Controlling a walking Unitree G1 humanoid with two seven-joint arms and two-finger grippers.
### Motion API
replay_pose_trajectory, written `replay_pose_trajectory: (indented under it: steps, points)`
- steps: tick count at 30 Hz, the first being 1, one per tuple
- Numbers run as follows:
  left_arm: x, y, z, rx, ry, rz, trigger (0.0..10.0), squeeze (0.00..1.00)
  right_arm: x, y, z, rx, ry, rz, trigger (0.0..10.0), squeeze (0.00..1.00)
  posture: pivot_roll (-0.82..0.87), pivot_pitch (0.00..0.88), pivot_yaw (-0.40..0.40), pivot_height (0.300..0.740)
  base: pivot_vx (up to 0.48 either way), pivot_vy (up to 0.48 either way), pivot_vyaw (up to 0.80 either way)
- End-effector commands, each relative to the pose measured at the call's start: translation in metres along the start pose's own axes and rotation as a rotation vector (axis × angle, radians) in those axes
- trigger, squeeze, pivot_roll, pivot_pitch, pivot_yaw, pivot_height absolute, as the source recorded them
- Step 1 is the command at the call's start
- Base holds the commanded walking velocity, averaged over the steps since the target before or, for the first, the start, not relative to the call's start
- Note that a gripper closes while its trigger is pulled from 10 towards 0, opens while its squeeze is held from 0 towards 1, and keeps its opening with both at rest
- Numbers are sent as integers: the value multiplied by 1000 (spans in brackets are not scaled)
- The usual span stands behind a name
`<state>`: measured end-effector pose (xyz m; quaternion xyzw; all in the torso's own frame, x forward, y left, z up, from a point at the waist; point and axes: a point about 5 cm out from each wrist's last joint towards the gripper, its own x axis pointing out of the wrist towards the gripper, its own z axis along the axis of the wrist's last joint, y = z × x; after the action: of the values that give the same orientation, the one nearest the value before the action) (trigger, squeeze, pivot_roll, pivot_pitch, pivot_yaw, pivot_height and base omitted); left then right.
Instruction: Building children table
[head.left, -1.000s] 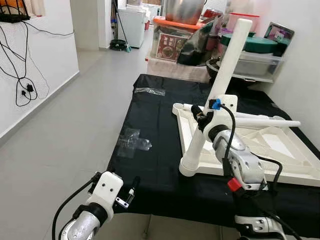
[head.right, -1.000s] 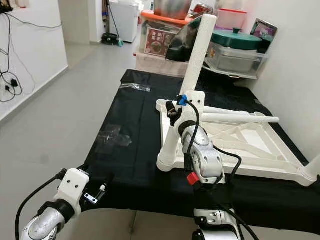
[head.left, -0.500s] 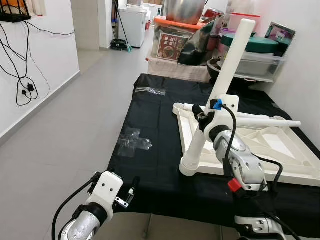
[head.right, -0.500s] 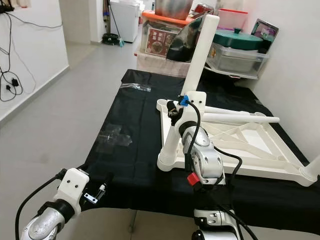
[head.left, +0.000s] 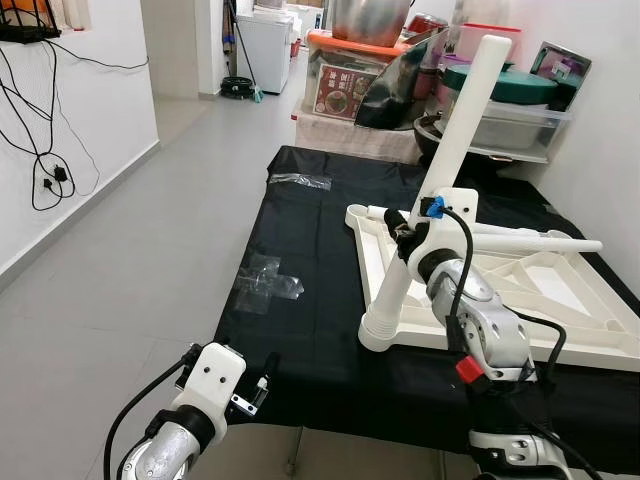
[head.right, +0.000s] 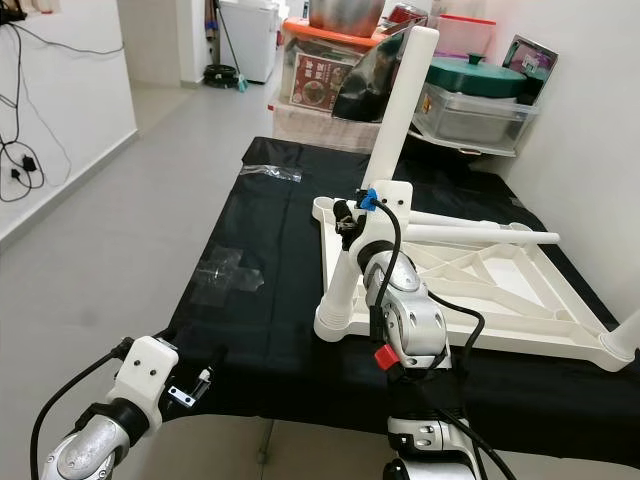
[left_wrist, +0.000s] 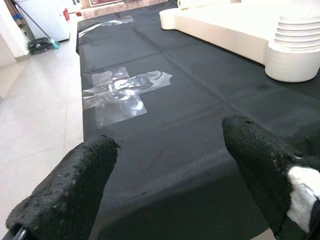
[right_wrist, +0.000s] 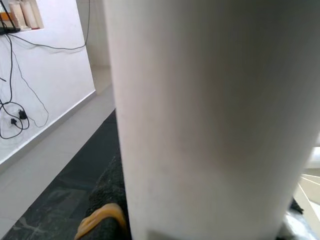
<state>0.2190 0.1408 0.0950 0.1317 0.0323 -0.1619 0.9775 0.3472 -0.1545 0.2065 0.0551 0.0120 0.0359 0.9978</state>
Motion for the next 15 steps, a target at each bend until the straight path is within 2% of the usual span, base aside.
replay_pose_trajectory:
  steps: [1, 15]
  points:
    - [1, -2, -3, -1, 10, -12, 10000, 0, -1, -12, -16, 8, 78, -59, 10000, 0, 57, 0, -113, 740, 0, 0, 0]
    - [1, -2, -4, -1, 10, -13, 10000, 0, -1, -9, -5, 13, 38, -51, 10000, 0, 56, 0, -110, 740, 0, 0, 0]
